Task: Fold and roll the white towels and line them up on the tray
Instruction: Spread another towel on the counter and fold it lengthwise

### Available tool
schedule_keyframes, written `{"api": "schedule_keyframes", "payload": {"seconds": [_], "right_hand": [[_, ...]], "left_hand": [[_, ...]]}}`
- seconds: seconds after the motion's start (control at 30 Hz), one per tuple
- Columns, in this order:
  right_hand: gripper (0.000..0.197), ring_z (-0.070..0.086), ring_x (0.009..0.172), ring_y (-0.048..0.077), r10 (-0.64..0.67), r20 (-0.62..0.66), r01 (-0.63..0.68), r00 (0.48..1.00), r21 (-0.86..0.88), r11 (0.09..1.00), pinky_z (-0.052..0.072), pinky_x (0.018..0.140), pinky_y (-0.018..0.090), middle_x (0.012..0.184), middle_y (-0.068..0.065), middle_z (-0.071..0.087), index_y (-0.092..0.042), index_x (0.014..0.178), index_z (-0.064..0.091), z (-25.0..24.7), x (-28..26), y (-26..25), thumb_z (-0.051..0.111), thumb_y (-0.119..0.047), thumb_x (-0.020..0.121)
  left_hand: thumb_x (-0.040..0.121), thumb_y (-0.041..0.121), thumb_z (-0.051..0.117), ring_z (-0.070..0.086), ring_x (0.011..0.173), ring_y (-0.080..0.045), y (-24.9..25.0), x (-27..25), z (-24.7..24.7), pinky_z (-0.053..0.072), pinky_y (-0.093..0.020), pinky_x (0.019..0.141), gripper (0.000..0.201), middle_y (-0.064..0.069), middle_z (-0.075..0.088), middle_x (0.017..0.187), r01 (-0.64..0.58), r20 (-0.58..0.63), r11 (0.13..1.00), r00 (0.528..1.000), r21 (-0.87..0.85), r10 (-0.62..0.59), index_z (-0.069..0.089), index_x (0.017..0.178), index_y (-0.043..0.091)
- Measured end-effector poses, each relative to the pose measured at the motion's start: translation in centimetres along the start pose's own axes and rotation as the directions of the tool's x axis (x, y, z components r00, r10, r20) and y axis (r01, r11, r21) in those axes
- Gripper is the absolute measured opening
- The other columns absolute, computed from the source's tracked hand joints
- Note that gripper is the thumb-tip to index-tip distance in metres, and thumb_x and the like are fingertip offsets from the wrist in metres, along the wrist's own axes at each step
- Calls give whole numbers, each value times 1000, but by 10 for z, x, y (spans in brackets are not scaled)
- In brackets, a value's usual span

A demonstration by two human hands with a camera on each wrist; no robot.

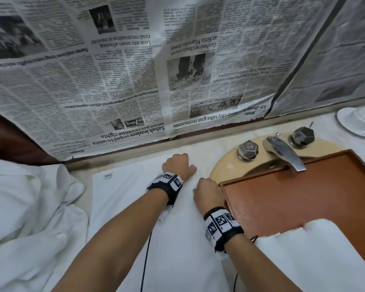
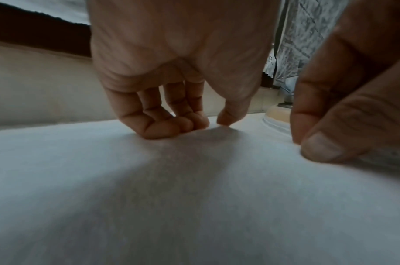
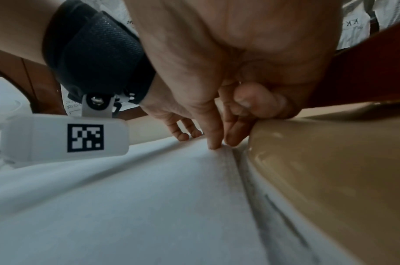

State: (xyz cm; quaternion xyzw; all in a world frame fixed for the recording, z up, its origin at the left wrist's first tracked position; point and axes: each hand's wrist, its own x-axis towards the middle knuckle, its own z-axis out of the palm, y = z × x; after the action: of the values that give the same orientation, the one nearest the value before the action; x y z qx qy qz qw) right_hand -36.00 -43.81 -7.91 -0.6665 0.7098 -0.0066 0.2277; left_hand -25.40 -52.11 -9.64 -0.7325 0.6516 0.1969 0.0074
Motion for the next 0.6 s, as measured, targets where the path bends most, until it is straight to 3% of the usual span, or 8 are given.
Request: {"api": "schedule_keyframes", "payload": {"seconds": [0.13, 0.27, 0.33, 0.5, 0.57, 0.6], "right_hand": [[18, 59, 109, 27, 37, -15, -36, 999, 39, 999, 41, 72, 30, 116, 8, 60, -9, 111, 60, 0, -1, -3, 50, -17, 97], [23, 54, 113, 26, 26, -10, -25, 1000, 48, 999, 44, 78, 32, 118, 7, 58, -10, 114, 58, 2, -6, -4, 51, -24, 97], [23, 53, 112, 26, 20, 15, -20, 1000, 33, 999, 42, 74, 32, 116, 7, 60, -10, 111, 60, 2, -9, -4, 50, -26, 98], [23, 55, 85, 24, 63, 30, -67, 998, 182, 981, 43, 67, 30, 99, 6, 65, -14, 100, 63, 1, -22, 0, 51, -33, 98], [20, 59, 84, 23, 46, 13, -48, 999, 279, 959, 49, 71, 32, 93, 4, 67, -16, 97, 64, 4, -31, 4, 55, -34, 96], [17, 61, 83, 22, 34, 7, -35, 999, 305, 952, 51, 72, 32, 91, 3, 67, -18, 95, 65, 5, -36, 8, 58, -34, 95]], "left_hand": [[86, 28, 53, 60, 82, -30, 3, -3, -3, 49, -32, 72, 23, -8, 65, 97, 32, 1, 996, 999, -87, -32, 63, 98, 11], [84, 25, 55, 64, 82, -30, -7, -9, -8, 55, -37, 73, 17, -7, 66, 88, 32, -47, 951, 998, -307, -49, 64, 87, 10], [85, 26, 56, 63, 80, -27, -14, -14, -10, 55, -37, 72, 15, -5, 67, 86, 18, -78, 920, 996, -393, -53, 63, 86, 13], [88, 17, 55, 58, 71, -20, -32, -25, -16, 42, -28, 63, 7, 2, 63, 69, -51, -130, 844, 991, -533, -22, 59, 92, 15], [89, 12, 54, 52, 61, -15, -39, -35, -22, 40, -26, 56, 14, 2, 60, 63, -111, -150, 811, 988, -575, 29, 59, 101, 18], [90, 11, 54, 51, 60, -14, -41, -37, -25, 40, -20, 53, 17, 0, 60, 64, -129, -162, 795, 986, -592, 40, 61, 103, 20]]}}
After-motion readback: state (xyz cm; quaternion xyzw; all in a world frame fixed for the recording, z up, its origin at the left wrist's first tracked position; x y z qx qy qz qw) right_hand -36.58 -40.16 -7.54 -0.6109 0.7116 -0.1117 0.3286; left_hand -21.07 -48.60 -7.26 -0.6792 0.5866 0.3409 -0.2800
